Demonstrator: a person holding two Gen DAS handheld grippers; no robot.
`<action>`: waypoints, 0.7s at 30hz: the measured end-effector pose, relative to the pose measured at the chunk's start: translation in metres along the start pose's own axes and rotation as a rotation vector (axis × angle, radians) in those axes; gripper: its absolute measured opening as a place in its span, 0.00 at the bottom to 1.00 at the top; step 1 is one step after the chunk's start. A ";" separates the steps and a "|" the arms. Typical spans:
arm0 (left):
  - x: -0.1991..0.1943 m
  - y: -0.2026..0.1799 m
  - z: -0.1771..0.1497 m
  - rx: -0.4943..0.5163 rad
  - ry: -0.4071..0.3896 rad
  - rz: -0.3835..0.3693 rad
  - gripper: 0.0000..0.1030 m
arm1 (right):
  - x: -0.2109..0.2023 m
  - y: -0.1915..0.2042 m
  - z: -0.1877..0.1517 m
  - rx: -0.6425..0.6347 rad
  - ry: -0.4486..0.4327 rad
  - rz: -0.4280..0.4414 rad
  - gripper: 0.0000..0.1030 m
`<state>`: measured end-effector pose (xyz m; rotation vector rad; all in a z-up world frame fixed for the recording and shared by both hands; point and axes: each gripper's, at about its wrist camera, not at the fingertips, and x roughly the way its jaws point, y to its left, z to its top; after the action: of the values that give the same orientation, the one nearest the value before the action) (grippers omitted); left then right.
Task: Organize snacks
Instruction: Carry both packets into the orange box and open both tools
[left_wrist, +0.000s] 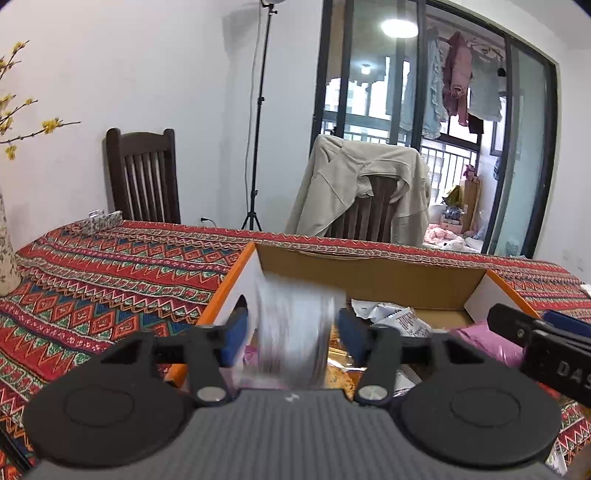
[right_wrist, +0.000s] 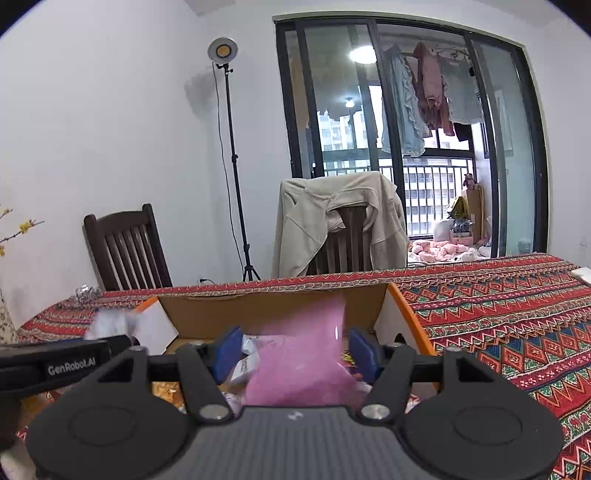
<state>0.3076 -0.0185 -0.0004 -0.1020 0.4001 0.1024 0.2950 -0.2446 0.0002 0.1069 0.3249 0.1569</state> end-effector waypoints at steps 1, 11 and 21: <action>-0.001 0.002 0.000 -0.008 -0.010 0.009 0.86 | 0.000 -0.001 -0.001 0.006 -0.001 -0.003 0.92; -0.006 0.009 0.001 -0.065 -0.042 0.070 1.00 | -0.006 -0.005 -0.003 0.010 -0.030 -0.018 1.00; -0.007 -0.005 0.002 -0.026 -0.053 0.122 1.00 | -0.008 -0.009 0.003 0.028 -0.030 0.002 1.00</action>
<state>0.3022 -0.0237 0.0050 -0.0999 0.3523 0.2302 0.2893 -0.2553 0.0040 0.1372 0.2972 0.1522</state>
